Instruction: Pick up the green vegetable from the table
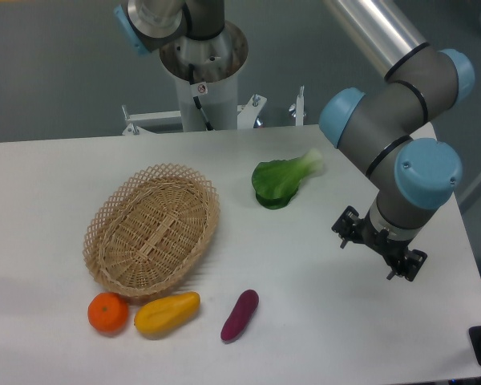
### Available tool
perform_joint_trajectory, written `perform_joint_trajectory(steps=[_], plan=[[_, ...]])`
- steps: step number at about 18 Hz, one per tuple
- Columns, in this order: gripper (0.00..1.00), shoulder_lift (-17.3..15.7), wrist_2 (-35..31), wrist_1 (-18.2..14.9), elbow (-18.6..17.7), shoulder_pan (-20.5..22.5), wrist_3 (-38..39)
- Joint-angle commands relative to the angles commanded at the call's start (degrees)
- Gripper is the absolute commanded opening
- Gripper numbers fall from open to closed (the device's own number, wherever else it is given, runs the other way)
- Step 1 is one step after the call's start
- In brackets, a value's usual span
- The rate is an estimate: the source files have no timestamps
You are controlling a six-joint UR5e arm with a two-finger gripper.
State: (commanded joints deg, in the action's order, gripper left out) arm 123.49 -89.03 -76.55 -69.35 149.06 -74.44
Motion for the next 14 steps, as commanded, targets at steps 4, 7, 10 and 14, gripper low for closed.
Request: perform_joint_trajectory(steps=[4, 7, 10, 14], plan=[[1.0, 0.09, 0.0, 0.0, 0.09, 0.17, -0.26], [1.0, 0.09, -0.79, -0.09, 0.09, 0.26, -0.26], [1.0, -0.17, -0.36, -0.26, -0.09, 0.7, -0.18], [1.0, -4.73, 0.79, -0.27, -6.66, 2.37, -0.35]])
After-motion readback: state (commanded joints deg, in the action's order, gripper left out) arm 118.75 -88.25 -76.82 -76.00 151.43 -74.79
